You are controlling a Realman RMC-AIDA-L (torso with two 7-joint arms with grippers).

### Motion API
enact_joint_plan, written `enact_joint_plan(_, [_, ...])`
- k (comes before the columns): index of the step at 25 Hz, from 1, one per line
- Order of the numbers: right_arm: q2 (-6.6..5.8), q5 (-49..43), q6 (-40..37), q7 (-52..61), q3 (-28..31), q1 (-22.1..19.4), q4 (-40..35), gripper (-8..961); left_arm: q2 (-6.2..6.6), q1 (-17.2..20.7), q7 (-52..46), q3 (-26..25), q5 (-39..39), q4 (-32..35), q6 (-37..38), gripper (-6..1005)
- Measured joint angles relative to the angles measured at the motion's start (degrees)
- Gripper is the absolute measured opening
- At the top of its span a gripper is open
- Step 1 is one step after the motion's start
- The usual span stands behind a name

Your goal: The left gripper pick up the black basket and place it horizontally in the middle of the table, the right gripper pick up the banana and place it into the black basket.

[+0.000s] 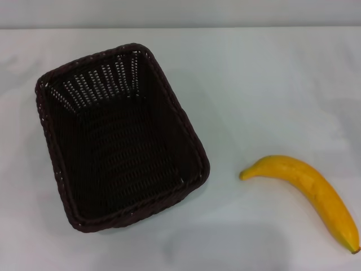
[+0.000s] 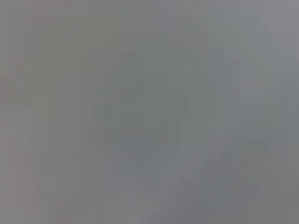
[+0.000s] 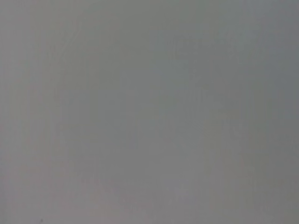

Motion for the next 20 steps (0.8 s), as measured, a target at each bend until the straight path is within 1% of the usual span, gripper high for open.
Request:
enact_joint_plan(2, [0.14, 0.02, 0.0, 0.0, 0.0, 0.47, 0.04, 861, 3.01, -3.04, -1.85, 4.94, 2.11, 0.18, -0.4, 874])
enact_joint_plan(3, [0.14, 0.02, 0.0, 0.0, 0.0, 0.47, 0.04, 861, 4.09, -4.3, -2.57, 6.66, 3.41, 0.24, -0.75, 874])
enact_joint_plan(5, [0.21, 0.03, 0.0, 0.0, 0.0, 0.83, 0.26, 861, 6.42, -7.97, -3.45, 10.58, 7.86, 0.39, -2.7, 874])
enact_joint_plan(7, [0.29, 0.04, -0.01, 0.0, 0.0, 1.41, 0.56, 861, 7.37, -10.46, -2.86, 12.43, 12.2, 1.06, -5.04, 874])
enact_joint_plan(8, [0.37, 0.05, -0.01, 0.0, 0.0, 1.86, 0.72, 861, 7.53, -11.91, -1.66, 13.35, 15.61, 1.87, -6.72, 873])
enact_joint_plan(9, [0.42, 0.05, 0.01, 0.04, 0.0, 2.08, 0.86, 861, 7.51, -13.14, -0.48, 13.96, 18.65, 2.45, -7.89, 873])
enact_joint_plan(10, [0.46, 0.05, 0.07, 0.13, -0.01, 2.22, 1.01, 861, 6.89, -15.44, 1.45, 15.08, 23.41, 2.91, -9.05, 873])
enact_joint_plan(12, [0.45, 0.04, 0.38, 0.68, -0.01, 2.17, 1.24, 861, 5.74, -17.87, 3.05, 15.96, 28.63, 2.93, -9.41, 873])
enact_joint_plan(15, [0.46, 0.05, 0.45, 1.38, 0.0, 2.03, 1.4, 861, 2.86, -21.48, 4.71, 16.56, 37.38, 2.78, -9.05, 872])
enact_joint_plan(17, [0.53, 0.04, 0.42, 1.44, 0.0, 2.05, 1.49, 861, 1.39, -22.69, 5.78, 16.55, 40.19, 2.6, -8.49, 872])
enact_joint_plan(19, [0.53, 0.04, 0.43, 1.45, 0.0, 2.04, 1.52, 861, 0.17, -23.13, 6.85, 16.58, 41.4, 2.59, -7.31, 872])
enact_joint_plan(20, [0.52, 0.05, 0.48, 1.45, 0.0, 2.02, 1.61, 861, -0.14, -23.13, 7.07, 16.63, 41.64, 2.55, -6.8, 872])
